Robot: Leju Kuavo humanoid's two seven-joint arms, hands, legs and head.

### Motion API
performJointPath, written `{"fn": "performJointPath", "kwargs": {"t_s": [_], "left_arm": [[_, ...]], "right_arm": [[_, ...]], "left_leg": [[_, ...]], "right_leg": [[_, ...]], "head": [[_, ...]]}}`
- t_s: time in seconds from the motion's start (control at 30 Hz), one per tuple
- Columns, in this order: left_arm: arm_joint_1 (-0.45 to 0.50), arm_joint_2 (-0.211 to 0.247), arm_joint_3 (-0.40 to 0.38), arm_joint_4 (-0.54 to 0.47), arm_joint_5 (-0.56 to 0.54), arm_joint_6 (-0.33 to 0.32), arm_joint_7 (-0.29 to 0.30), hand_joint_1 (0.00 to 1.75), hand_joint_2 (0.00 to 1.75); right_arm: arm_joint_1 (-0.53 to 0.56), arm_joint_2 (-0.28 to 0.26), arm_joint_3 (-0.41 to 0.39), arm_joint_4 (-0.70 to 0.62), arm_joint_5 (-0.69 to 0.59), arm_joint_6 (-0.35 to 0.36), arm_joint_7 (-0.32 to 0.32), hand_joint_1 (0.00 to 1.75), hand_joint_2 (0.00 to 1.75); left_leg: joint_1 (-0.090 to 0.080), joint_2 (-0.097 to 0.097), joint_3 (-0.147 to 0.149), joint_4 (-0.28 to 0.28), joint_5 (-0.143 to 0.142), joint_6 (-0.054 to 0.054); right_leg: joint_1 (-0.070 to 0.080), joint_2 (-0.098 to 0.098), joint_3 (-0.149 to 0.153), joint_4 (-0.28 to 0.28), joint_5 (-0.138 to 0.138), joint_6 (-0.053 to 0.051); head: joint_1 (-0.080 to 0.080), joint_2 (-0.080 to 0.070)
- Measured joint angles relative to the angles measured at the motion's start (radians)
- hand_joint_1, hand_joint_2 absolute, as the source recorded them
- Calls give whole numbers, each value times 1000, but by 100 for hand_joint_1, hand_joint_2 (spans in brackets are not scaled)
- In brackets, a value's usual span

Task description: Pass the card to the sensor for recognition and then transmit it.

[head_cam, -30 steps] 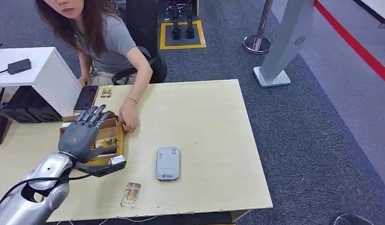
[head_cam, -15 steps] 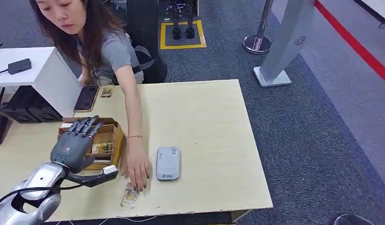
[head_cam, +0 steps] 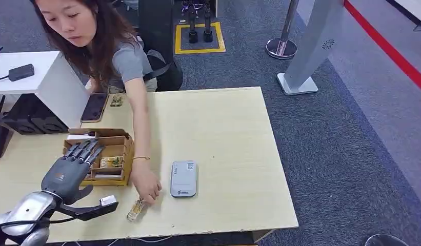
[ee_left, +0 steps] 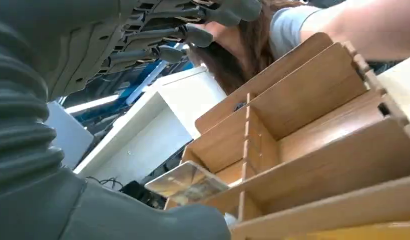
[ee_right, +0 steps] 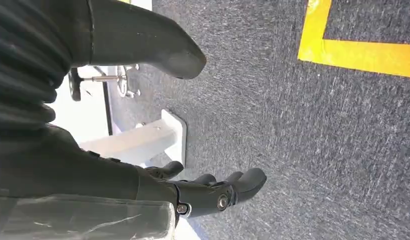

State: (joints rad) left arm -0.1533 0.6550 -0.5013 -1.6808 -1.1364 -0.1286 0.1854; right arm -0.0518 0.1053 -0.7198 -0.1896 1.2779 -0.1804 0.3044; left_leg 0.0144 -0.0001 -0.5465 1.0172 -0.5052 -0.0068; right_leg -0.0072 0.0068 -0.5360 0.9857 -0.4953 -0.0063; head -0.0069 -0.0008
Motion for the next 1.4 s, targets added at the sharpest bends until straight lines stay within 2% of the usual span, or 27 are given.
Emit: {"fn": "performJointPath", "kwargs": {"t_s": [0.3, 0.57, 0.9, 1.4], "left_arm": [[52, 13, 45, -21, -75, 6, 33, 0, 175], [62, -35, 77, -19, -198, 77, 63, 0, 175], [60, -80, 92, 10, -214, 82, 64, 0, 175], [59, -113, 113, 64, -248, 65, 66, 0, 175]], "right_arm": [[0, 4, -12, 0, 18, 0, 0, 0, 175], [-1, 7, -17, 0, 36, 0, 0, 0, 175], [-1, 8, -17, 0, 48, 1, -3, 0, 175], [-1, 8, -18, 0, 55, 1, -1, 0, 175]], "left_leg": [[0, 0, 0, 0, 0, 0], [0, 0, 0, 0, 0, 0], [0, 0, 0, 0, 0, 0], [0, 0, 0, 0, 0, 0]], "right_leg": [[0, 0, 0, 0, 0, 0], [0, 0, 0, 0, 0, 0], [0, 0, 0, 0, 0, 0], [0, 0, 0, 0, 0, 0]], "head": [[0, 0], [0, 0], [0, 0], [0, 0]]}}
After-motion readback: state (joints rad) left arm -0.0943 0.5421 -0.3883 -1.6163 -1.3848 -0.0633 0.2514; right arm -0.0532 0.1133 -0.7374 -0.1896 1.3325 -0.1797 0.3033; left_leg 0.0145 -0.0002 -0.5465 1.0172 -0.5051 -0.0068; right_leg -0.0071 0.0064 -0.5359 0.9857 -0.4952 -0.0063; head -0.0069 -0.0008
